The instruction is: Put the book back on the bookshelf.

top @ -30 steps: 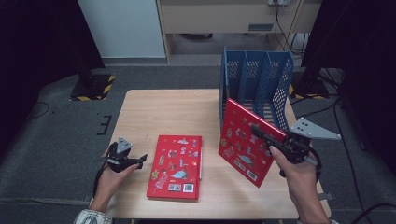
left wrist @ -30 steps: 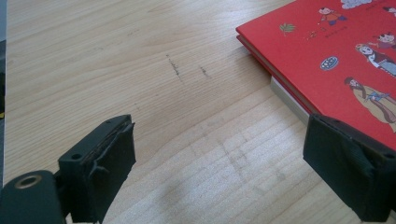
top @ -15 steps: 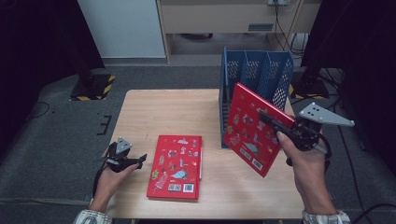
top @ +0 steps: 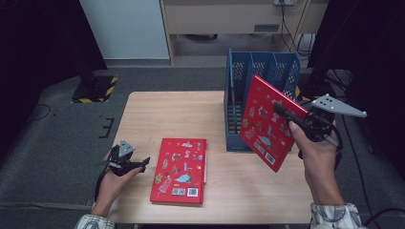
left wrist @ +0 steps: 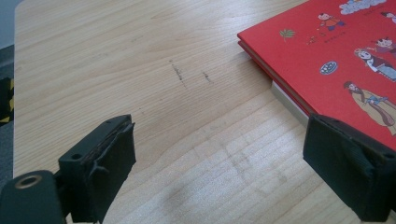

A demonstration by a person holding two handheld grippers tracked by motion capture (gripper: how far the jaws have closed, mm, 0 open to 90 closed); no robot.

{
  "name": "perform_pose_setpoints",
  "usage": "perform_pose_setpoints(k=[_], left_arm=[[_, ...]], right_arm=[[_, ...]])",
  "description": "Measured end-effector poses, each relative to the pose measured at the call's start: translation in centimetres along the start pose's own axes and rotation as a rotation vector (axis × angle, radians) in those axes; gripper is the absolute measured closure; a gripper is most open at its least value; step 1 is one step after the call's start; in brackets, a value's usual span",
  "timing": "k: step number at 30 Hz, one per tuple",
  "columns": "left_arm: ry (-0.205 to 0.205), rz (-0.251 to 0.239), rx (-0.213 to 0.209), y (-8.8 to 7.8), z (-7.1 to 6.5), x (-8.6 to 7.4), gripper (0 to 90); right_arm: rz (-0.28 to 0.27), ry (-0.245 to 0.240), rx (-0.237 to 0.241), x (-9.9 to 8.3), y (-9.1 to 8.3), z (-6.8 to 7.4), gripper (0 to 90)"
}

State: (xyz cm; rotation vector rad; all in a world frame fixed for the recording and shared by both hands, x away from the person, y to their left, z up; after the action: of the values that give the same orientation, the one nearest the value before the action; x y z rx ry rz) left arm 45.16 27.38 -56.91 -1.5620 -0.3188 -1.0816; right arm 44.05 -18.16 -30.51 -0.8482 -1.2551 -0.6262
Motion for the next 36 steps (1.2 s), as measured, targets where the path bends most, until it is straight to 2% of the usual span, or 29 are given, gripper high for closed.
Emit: perform_pose_setpoints(k=[8,16,36], left_arm=[[0.006,0.0,0.003,0.0,0.1,0.0,8.4],[0.008,-0.002,0.004,0.0,0.1,0.1,8.4],[0.012,-0.003,0.003,-0.1,0.1,0.1,8.4]], right_arm=[[-0.007,0.009,-0.051,0.5,0.9,-1.7,79.9],[0.007,0.012,-0.095,0.5,2.6,-3.2,79.9],[0.014,0.027,-0.159,1.0,4.7,-5.1,79.9]])
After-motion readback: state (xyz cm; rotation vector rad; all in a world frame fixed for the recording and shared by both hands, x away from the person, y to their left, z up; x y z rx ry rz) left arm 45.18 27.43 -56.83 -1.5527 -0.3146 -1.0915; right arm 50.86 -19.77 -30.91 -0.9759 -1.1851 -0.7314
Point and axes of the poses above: each handheld gripper's, and its own axes: y roughly forward along the jaws, x roughly out of its top, z roughly to its left, the point moved 10 cm from there along y, roughly forward along the jaws, and after that the axes turned 3 degrees about -y, right-handed, at the moved point
